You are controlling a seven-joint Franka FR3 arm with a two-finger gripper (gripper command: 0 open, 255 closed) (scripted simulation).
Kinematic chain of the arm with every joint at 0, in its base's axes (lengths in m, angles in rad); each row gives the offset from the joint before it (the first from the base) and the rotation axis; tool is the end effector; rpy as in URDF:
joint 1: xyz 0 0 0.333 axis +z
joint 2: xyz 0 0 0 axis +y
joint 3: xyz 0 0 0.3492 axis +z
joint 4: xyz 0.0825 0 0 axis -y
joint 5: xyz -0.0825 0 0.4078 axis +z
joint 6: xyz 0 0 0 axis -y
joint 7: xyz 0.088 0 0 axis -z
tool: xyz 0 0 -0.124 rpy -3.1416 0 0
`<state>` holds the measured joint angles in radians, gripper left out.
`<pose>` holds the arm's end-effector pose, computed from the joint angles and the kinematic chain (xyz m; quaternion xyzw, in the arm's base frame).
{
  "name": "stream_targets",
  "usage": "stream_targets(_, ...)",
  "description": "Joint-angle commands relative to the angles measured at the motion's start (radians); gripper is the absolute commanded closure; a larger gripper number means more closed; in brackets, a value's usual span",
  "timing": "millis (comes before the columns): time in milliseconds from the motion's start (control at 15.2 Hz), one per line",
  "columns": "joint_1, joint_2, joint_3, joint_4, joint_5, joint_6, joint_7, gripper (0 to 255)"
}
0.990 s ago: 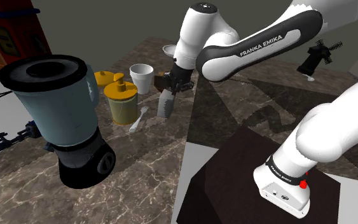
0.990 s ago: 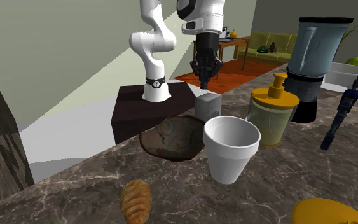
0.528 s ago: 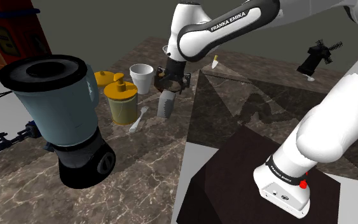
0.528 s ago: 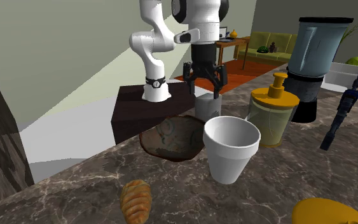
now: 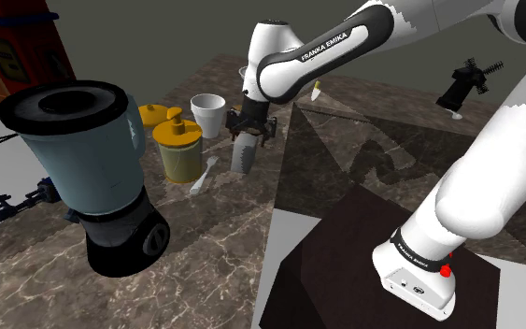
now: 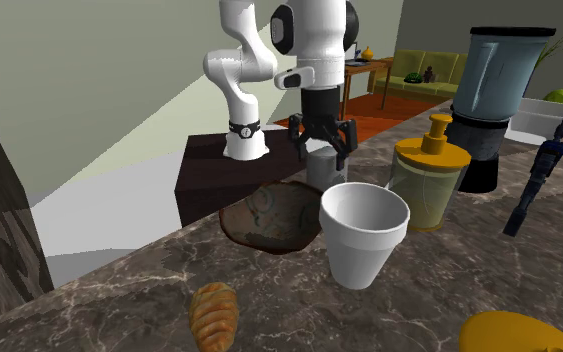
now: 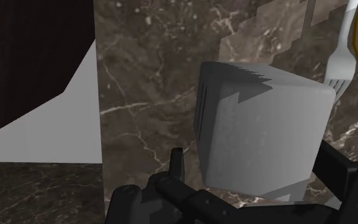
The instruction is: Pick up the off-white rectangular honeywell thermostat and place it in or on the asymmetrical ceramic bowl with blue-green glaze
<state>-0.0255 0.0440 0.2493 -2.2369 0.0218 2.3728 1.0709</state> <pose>0.5458 0.1243 0.3603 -0.9073 0.4177 -0.0291 0.0387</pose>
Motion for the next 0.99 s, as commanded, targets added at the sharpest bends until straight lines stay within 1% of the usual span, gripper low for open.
stream_targets(0,0.000,0.002,0.000,0.000,-0.001,0.002,0.000,0)
stream_targets(264,0.000,0.001,0.000,0.000,0.000,0.002,0.000,0)
stream_targets(330,0.000,0.001,0.000,0.000,0.000,0.002,0.000,255)
stream_targets(924,0.000,0.002,0.000,0.000,0.000,0.002,0.000,255)
